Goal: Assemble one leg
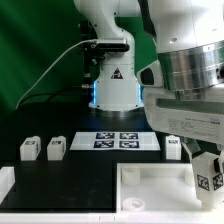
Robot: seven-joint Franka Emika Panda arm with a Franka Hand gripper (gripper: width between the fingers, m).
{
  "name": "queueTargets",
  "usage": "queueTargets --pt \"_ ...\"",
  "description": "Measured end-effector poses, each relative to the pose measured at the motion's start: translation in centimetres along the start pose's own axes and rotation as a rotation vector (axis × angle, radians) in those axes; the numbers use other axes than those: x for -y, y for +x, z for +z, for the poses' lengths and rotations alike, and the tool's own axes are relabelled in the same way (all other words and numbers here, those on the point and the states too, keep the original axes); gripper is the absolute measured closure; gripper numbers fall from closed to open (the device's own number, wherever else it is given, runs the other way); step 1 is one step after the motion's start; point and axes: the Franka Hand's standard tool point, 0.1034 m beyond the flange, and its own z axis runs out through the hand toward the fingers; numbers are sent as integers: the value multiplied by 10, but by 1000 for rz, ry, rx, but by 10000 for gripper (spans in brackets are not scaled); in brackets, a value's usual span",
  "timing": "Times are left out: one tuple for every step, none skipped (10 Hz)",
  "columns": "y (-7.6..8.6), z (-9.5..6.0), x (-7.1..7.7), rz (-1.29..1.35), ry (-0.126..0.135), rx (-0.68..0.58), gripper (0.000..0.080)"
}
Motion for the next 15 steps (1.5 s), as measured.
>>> queueTargets --pt "-5 1 0 182 8 -7 504" --pt "-12 3 3 327 15 -7 504" --pt "-16 4 6 443 27 0 504" --pt "-16 5 8 579 45 6 504" --pt "-16 5 9 602 46 7 504" --pt "-17 5 9 587 46 7 399" --pt "-17 5 9 578 46 7 399" --pt "-17 5 9 529 46 6 261" --pt "-17 6 8 528 46 6 185" --pt "-10 5 6 394 45 -2 185" --pt "-4 4 3 169 20 -11 156" --pt "-4 3 4 31 0 -19 151" --pt "-5 4 4 -96 0 -20 151" --pt "-4 4 4 -203 -2 -20 151" --pt "-4 4 4 -243 -2 -20 151"
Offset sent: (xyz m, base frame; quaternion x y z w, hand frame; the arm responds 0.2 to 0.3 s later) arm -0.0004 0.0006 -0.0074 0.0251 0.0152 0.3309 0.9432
